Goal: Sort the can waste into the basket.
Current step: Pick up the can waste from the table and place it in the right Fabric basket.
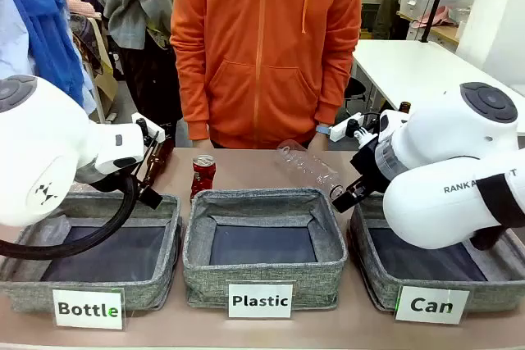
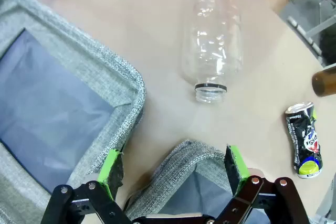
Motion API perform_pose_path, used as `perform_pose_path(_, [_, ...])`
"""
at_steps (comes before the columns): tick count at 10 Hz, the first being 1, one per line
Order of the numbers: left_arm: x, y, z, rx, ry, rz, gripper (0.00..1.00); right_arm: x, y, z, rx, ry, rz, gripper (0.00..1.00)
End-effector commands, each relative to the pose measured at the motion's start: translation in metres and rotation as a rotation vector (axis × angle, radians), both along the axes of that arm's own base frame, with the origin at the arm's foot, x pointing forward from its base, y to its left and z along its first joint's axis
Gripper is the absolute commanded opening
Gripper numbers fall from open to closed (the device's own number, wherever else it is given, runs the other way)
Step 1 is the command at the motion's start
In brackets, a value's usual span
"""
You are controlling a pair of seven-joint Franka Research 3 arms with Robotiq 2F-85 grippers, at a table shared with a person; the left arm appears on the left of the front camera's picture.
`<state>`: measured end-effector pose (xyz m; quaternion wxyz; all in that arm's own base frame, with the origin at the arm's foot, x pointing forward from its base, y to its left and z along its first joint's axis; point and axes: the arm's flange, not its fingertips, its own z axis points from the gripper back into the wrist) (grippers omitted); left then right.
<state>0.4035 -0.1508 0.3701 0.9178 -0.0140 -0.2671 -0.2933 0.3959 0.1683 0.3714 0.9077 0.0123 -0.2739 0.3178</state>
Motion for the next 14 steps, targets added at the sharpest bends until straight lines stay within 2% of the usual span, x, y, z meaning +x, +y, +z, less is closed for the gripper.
perform_pose_path(1, [0.0,0.0,0.0,0.0,0.0,0.0,1.0,0.0,0.0,0.0,0.0,0.0,0.0,1.0])
perform_pose_path(11, [0.0,0.0,0.0,0.0,0.0,0.0,1.0,0.0,0.0,0.0,0.0,0.0,0.0,1.0])
perform_pose_path(13, [0.0,0.0,0.0,0.0,0.0,0.0,1.0,-0.006,0.019,0.021,-0.081,-0.037,0.033,1.0])
perform_pose_path(14, [0.0,0.0,0.0,0.0,0.0,0.0,1.0,-0.01,0.019,0.039,-0.131,-0.025,0.016,1.0])
